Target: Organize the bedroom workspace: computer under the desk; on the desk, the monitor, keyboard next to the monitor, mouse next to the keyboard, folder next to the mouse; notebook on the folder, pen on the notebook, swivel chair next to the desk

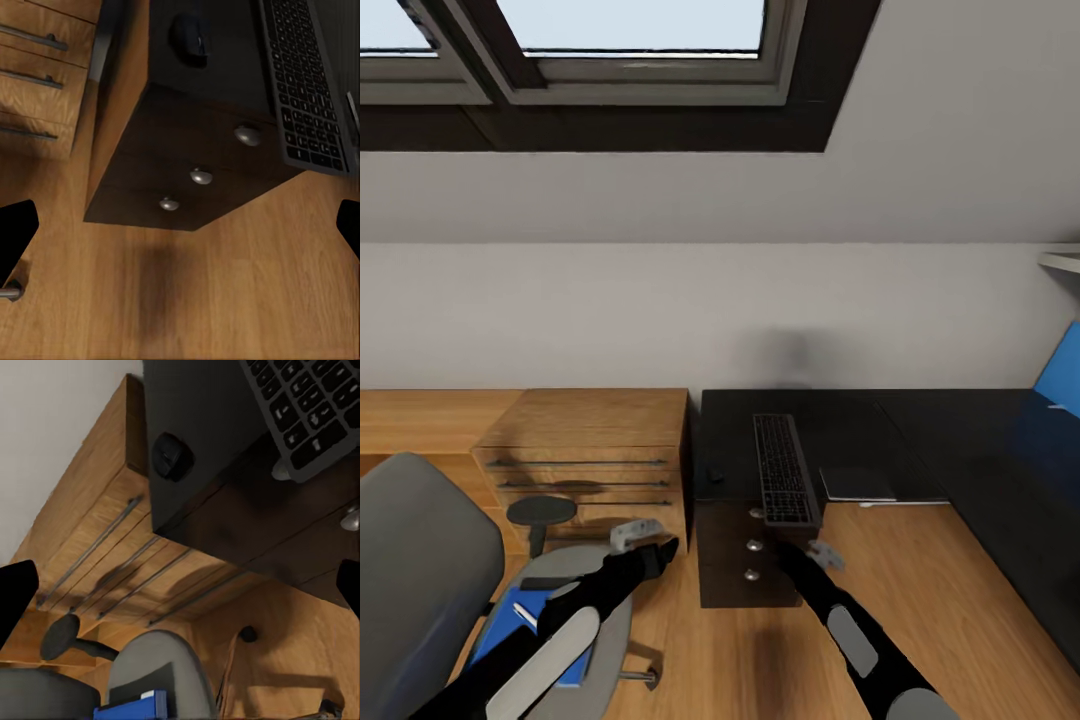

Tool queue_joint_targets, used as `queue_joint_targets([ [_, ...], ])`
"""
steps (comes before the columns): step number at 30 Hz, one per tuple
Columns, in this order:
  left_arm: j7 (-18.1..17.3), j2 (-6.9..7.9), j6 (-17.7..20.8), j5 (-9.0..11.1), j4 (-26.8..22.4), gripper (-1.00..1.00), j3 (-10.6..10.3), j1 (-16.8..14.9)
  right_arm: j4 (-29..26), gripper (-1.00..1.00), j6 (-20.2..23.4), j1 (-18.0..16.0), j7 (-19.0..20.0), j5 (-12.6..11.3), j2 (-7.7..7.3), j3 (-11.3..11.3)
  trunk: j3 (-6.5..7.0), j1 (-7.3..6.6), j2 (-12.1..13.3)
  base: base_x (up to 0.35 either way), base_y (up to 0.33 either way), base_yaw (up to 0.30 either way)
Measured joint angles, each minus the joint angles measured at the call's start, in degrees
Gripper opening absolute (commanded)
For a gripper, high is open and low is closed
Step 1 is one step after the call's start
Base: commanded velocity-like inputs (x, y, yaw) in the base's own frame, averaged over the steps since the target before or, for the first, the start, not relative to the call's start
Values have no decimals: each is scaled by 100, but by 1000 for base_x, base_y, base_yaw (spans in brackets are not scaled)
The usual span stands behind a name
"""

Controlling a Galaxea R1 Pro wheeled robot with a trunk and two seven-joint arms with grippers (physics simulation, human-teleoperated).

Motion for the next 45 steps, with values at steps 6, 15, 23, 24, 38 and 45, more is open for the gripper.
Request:
queue_joint_targets([
  [6,78,74,-1,159,-359,100,-10,1,504,100,20,0,1282,-1191,-345,-23,-17,22,-38,4,5,0],
  [15,854,81,-13,223,-580,100,-202,1,602,100,25,0,1588,-1825,-553,-39,-180,220,-401,0,0,0],
  [23,1005,34,-17,282,-586,100,-435,1,566,100,38,-7,851,-1937,-524,-62,-325,396,-723,0,0,0],
  [24,1010,19,-19,301,-584,100,-456,1,543,100,38,-8,668,-2011,-520,-79,-343,418,-763,0,0,0],
  [38,1021,-218,-19,338,-303,100,-510,1,421,100,15,-9,197,-3200,-518,-128,-595,726,-1326,0,0,0],
  [45,1036,-288,-19,327,-289,100,-635,1,299,100,85,-10,266,-3612,-519,-129,-721,880,-1608,0,0,0],
])
